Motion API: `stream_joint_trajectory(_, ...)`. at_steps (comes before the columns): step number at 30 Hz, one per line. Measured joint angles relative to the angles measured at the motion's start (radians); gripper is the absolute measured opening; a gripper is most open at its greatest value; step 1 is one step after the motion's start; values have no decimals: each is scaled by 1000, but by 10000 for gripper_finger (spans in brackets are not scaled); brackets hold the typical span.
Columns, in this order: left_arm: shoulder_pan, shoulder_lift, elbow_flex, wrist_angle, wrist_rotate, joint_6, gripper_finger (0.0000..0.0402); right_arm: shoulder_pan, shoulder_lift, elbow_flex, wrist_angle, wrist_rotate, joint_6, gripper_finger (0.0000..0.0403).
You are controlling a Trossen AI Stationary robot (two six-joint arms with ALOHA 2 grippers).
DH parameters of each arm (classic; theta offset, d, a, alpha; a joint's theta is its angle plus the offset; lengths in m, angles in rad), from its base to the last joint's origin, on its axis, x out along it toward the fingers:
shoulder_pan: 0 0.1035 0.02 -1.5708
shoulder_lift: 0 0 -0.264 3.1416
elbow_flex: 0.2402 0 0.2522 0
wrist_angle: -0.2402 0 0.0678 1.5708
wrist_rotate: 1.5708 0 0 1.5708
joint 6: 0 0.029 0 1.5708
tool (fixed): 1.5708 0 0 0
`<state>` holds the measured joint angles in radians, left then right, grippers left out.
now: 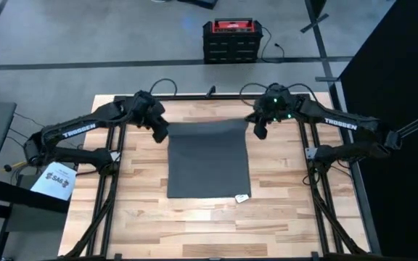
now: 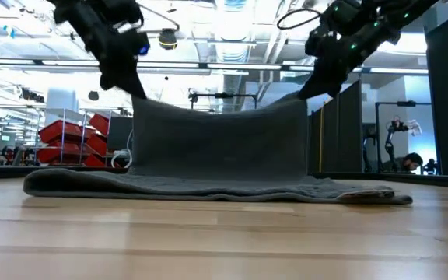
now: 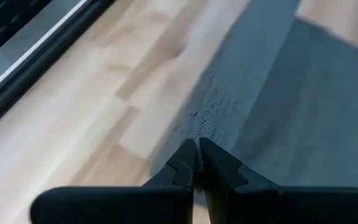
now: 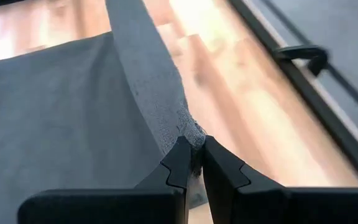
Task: Roll towel
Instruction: Fold the gray towel
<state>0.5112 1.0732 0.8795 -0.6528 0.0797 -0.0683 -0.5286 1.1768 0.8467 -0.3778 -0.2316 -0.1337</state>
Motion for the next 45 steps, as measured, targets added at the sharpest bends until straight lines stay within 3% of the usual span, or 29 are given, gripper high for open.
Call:
stream_joint_trajectory(10,-332,-52,0,-102,-53,-171,2,260,-81,0,-137,13,172,20)
stream_joint_trajectory(14,-442,-52,0,-85,-69,-220,2,363,-86,-9,-187,67,227,20)
stream_joint_trajectory(24,-676,12,0,-99,-192,-366,2,588,-85,-169,-35,185,454,20)
stream_joint_trajectory(31,-750,238,0,-6,-222,-389,2,674,-58,-248,78,284,502,20)
stream_joint_trajectory(35,-768,352,-2,-1,-225,-397,2,717,-26,-285,179,291,525,20)
stream_joint_trajectory(45,-812,377,-1,-40,-227,-450,2,797,146,-303,283,289,572,20)
